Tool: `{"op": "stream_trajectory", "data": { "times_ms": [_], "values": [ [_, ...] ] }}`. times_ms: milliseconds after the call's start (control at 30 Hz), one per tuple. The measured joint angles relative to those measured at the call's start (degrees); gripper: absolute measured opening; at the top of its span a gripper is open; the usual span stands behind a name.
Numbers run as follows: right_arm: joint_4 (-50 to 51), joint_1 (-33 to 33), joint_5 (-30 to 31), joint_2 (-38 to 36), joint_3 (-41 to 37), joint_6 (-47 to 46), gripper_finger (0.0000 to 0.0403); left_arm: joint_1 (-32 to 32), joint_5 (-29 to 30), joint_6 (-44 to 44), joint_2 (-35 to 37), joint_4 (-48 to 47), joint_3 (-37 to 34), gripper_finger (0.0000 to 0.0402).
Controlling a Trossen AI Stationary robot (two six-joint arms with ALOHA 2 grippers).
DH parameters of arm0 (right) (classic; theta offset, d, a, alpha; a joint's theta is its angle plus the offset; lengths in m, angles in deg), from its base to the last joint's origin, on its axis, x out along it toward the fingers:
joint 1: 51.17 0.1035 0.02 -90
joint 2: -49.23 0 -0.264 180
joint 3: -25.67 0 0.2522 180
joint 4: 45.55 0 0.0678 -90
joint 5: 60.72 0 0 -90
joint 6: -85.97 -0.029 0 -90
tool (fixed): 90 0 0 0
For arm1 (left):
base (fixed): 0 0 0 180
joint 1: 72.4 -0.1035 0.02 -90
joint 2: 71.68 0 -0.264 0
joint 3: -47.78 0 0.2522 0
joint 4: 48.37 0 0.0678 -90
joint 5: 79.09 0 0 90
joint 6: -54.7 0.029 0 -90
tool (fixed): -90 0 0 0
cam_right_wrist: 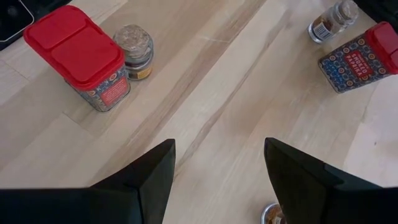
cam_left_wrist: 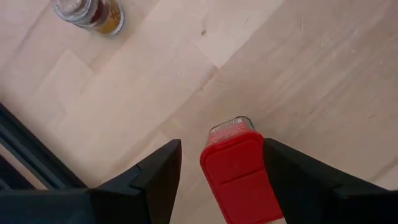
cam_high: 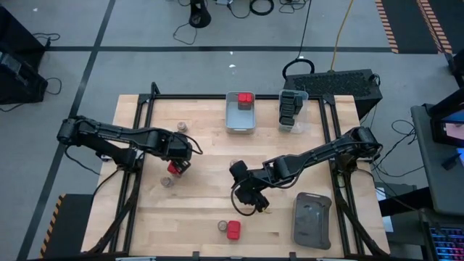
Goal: Sort spices by type
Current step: Put the red seasoning can into the gray bin
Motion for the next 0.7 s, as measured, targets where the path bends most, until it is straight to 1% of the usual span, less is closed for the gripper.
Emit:
{"op": "stream_trajectory", "data": {
  "times_ms": [133,267,333,433,600,700],
  "values": [
    [0.3,0.0,0.0,0.0,0.0,0.0,0.0231,0.1,0.0,-0.2,0.0,0.0,0.0,0.0231],
    [0.7,0.0,0.0,0.0,0.0,-0.1,0.0231,0.9,0.5,-4.6,0.0,0.0,0.0,0.0232],
    [0.7,0.0,0.0,0.0,0.0,-0.1,0.0231,1.2,0.5,-5.1,0.0,0.0,0.0,0.0237],
    [0.7,0.0,0.0,0.0,0.0,-0.1,0.0231,1.4,0.5,-6.9,0.0,0.0,0.0,0.0258],
    [0.8,0.0,0.0,0.0,0.0,-0.2,0.0231,1.5,0.3,-7.6,0.0,-0.2,0.0,0.0306],
    [0.9,0.0,0.0,0.0,0.0,-0.2,0.0231,1.5,-2.8,-7.7,-0.1,-0.2,0.0,0.0327]
  ]
}}
